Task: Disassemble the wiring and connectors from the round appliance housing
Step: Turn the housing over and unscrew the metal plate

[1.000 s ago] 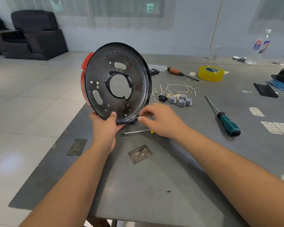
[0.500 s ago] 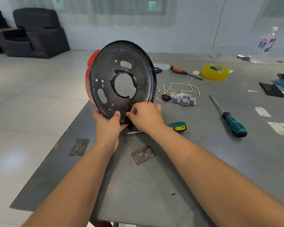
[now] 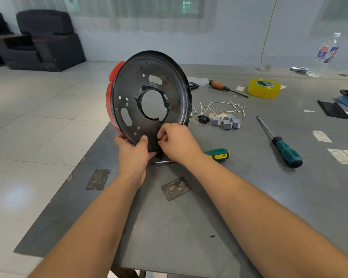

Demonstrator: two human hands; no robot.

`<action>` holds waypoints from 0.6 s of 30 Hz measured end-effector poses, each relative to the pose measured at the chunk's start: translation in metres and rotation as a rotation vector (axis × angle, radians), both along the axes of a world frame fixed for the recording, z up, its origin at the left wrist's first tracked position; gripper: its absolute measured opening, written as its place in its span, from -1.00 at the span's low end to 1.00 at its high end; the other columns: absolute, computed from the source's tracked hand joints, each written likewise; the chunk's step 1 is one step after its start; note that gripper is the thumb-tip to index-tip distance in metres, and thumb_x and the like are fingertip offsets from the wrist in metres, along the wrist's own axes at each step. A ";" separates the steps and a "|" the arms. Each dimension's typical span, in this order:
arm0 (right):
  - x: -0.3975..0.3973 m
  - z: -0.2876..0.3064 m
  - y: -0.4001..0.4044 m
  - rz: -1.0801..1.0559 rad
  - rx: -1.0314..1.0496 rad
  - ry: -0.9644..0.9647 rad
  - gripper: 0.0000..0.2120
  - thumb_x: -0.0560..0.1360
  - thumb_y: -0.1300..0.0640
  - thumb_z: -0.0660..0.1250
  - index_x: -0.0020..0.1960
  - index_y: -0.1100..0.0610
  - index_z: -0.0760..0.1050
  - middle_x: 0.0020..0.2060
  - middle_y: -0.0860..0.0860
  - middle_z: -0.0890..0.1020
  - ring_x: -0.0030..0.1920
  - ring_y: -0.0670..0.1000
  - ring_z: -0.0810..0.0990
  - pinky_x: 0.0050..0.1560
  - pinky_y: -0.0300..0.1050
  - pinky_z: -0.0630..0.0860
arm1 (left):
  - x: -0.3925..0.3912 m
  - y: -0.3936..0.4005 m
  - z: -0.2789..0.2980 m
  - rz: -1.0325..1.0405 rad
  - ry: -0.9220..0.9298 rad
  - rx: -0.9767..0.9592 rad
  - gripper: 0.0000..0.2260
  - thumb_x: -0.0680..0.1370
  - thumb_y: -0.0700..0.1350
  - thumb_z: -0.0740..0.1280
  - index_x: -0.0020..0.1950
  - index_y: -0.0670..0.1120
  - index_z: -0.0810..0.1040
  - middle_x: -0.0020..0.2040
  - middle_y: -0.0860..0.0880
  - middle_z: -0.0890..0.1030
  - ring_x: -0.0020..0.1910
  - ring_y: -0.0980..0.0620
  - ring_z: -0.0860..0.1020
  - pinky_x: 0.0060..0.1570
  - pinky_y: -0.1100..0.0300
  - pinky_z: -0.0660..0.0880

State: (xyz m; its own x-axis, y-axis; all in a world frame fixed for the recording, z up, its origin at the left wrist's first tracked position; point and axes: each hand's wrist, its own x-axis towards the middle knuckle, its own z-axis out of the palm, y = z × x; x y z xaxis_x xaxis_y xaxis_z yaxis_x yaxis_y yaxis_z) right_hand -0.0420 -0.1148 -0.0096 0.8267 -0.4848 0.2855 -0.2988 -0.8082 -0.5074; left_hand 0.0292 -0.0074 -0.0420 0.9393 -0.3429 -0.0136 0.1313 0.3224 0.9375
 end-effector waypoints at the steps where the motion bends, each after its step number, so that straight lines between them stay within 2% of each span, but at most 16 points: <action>1: -0.001 0.001 -0.004 0.002 0.073 -0.021 -0.85 0.51 0.28 0.35 0.00 0.09 0.61 -0.13 -0.03 0.64 -0.04 0.00 0.60 0.06 -0.09 0.55 | 0.000 0.000 0.001 -0.002 0.008 -0.014 -0.73 0.68 -0.29 0.31 0.22 0.00 0.30 0.25 0.00 0.53 0.18 -0.03 0.63 -0.10 0.06 0.71; 4: -0.007 0.005 -0.017 -0.039 0.211 -0.106 -0.78 0.48 0.34 0.30 -0.08 0.06 0.62 -0.26 -0.18 0.58 -0.14 -0.09 0.58 -0.10 -0.35 0.46 | -0.001 -0.001 0.002 -0.002 0.024 -0.034 -0.73 0.68 -0.31 0.30 0.21 0.01 0.30 0.24 0.02 0.52 0.21 -0.08 0.63 -0.09 0.02 0.72; 8: -0.017 0.007 -0.037 -0.143 0.251 -0.188 -0.77 0.53 0.31 0.25 -0.04 0.05 0.62 -0.20 -0.08 0.61 -0.15 -0.04 0.56 -0.09 -0.24 0.47 | -0.001 -0.001 0.003 0.000 0.020 -0.041 -0.72 0.68 -0.31 0.30 0.15 0.05 0.32 0.22 0.07 0.50 0.21 -0.02 0.60 -0.12 0.05 0.72; 12: -0.018 0.006 -0.044 -0.097 0.122 -0.057 -0.88 0.53 0.21 0.35 -0.05 0.03 0.65 -0.25 -0.11 0.59 -0.14 -0.05 0.56 0.01 -0.17 0.53 | -0.002 -0.001 0.003 0.004 0.020 -0.032 -0.73 0.68 -0.31 0.30 0.20 0.00 0.31 0.22 0.06 0.51 0.20 0.00 0.60 -0.12 0.07 0.71; 15: -0.012 0.004 -0.040 -0.080 0.055 0.016 -0.96 0.52 0.11 0.42 -0.08 0.03 0.66 -0.21 -0.06 0.62 -0.06 0.01 0.61 0.03 -0.11 0.56 | -0.003 -0.001 0.004 0.000 0.019 -0.029 -0.72 0.68 -0.31 0.30 0.27 -0.06 0.30 0.23 0.03 0.51 0.19 0.01 0.62 -0.14 0.10 0.71; 18: -0.004 0.001 -0.035 -0.104 0.011 0.071 -0.89 0.50 0.01 0.46 -0.19 -0.04 0.58 -0.12 0.00 0.65 -0.04 0.06 0.62 -0.02 -0.03 0.60 | -0.004 0.000 0.005 -0.006 0.017 -0.027 -0.72 0.68 -0.32 0.30 0.27 -0.06 0.29 0.22 0.03 0.52 0.18 -0.01 0.62 -0.13 0.09 0.71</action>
State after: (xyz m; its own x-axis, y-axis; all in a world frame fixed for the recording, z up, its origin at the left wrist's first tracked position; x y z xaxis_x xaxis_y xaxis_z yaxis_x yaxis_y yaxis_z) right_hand -0.0455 -0.1496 -0.0082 0.7895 -0.5720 0.2224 -0.4161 -0.7653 -0.4911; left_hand 0.0251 -0.0076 -0.0372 0.9371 -0.3486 -0.0207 0.1493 0.3464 0.9262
